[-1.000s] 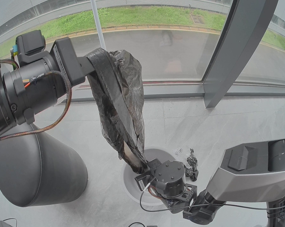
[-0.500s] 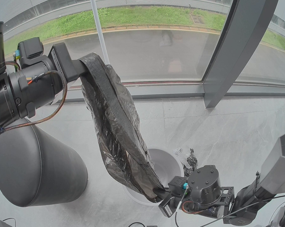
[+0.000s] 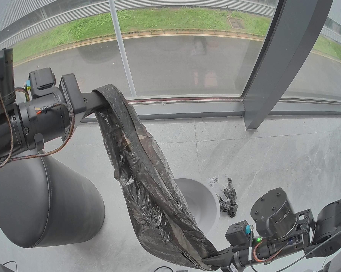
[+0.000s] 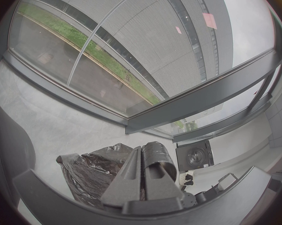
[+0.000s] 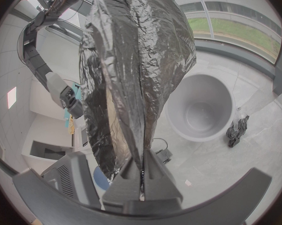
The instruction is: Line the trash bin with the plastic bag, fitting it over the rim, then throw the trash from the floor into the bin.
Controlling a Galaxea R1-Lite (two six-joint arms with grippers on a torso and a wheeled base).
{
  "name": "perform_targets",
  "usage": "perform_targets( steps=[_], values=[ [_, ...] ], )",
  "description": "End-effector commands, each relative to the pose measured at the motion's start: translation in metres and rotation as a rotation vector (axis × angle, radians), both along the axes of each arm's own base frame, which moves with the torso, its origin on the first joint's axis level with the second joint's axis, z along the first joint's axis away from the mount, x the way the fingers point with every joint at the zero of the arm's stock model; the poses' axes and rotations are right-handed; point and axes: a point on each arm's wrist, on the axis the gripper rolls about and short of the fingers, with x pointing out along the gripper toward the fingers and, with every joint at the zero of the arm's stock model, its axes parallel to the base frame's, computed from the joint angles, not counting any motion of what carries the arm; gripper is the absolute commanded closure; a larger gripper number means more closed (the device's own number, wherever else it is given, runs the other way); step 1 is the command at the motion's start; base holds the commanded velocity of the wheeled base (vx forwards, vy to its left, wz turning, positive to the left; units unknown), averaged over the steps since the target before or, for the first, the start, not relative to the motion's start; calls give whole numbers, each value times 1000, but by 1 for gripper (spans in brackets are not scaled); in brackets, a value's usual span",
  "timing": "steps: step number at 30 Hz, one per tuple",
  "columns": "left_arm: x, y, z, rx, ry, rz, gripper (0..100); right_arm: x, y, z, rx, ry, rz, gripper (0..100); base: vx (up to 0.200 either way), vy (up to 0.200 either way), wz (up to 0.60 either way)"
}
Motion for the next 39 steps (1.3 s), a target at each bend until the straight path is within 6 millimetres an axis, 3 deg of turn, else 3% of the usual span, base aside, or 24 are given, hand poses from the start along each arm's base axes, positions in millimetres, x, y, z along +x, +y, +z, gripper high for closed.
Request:
perform_targets(
  steps=[1, 7, 18, 31, 39],
  values=[
    [8, 1, -20, 18, 78, -14, 100, -8, -12, 39, 85, -10, 27, 100, 0, 0, 0],
    [14, -5, -37, 31, 124, -76, 100, -16, -23, 58, 30, 109, 79, 100, 0, 0, 0],
    [23, -29, -67, 35, 162, -180, 100, -13, -26, 55, -2, 136, 62, 100, 0, 0, 0],
    [49, -47, -101, 46, 236, -171, 100, 17, -24, 29, -33, 215, 33, 100, 0, 0, 0],
    [73, -45, -130, 68, 293, -123, 100, 50, -5, -13, -25, 211, 33, 100, 0, 0, 0]
  ],
)
